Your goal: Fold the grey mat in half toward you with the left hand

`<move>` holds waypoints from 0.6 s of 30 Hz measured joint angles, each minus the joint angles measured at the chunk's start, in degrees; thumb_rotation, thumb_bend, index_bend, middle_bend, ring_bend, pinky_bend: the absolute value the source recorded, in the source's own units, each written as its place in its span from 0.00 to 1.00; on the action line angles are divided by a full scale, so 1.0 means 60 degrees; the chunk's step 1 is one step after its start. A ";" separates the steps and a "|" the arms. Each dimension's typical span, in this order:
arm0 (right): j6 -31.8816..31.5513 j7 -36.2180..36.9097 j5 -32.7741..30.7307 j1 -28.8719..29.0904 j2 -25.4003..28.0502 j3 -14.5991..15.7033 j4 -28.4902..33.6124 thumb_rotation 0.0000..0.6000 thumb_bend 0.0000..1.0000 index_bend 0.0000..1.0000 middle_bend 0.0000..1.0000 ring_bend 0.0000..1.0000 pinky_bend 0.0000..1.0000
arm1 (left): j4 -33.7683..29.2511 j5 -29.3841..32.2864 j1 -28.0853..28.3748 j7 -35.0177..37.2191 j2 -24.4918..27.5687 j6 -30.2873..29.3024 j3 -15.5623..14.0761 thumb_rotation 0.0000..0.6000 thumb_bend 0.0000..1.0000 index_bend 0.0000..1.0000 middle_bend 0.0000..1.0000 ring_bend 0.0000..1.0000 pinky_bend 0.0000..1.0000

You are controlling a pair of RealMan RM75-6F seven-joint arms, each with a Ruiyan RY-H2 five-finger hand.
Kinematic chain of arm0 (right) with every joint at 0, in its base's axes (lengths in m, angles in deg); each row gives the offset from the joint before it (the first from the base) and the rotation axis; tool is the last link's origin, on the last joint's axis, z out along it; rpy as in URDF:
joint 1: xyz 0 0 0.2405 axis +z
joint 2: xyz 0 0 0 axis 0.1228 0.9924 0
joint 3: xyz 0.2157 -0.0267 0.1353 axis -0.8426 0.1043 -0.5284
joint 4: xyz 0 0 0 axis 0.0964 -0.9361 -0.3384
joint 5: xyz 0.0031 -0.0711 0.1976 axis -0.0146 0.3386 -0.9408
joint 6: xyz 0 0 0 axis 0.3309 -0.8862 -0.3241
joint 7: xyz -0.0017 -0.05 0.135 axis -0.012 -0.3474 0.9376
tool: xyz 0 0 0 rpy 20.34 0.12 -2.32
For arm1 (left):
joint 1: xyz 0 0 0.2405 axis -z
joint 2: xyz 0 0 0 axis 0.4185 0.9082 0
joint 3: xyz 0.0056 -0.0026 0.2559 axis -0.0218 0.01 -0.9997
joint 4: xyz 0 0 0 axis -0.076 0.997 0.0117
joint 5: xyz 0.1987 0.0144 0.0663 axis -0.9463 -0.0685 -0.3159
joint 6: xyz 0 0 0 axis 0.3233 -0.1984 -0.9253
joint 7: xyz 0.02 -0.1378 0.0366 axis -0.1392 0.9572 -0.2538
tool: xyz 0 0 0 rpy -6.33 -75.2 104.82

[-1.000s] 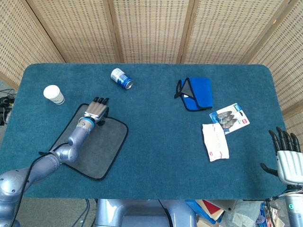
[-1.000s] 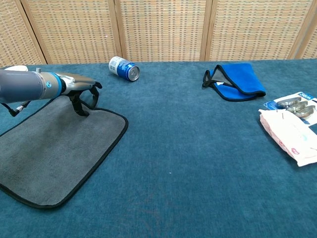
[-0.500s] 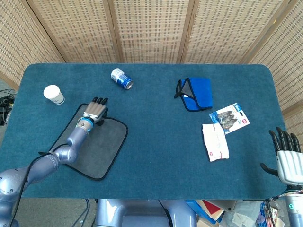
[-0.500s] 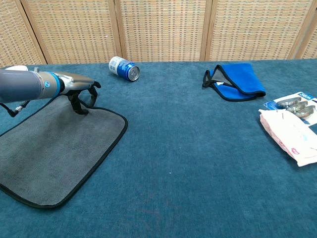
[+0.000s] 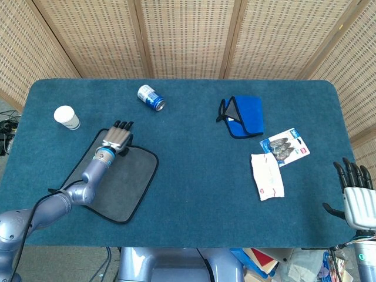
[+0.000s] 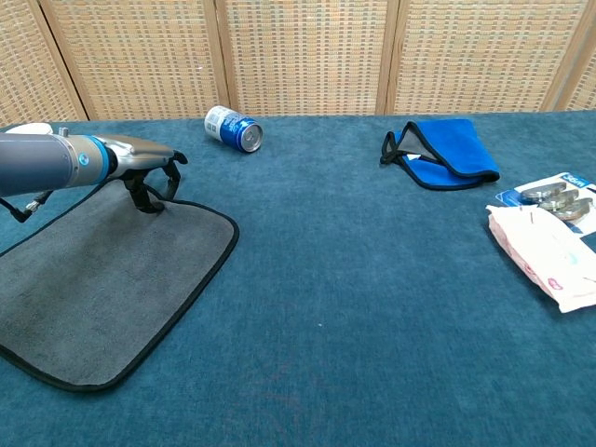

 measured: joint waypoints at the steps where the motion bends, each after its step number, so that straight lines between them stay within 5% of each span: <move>1: 0.0003 0.0000 0.0004 0.0002 0.0002 0.0002 0.0007 1.00 0.00 0.00 0.00 0.00 0.00 | -0.0022 -0.0009 -0.0011 0.0002 0.0013 -0.0012 -0.0010 1.00 0.47 0.61 0.00 0.00 0.00; 18: -0.0042 0.0099 0.0082 -0.0015 0.0064 0.0026 0.0089 1.00 0.00 0.00 0.00 0.00 0.00 | -0.1668 -0.0063 -0.0499 -0.0178 0.0809 -0.1105 -0.0188 1.00 0.47 0.62 0.00 0.00 0.00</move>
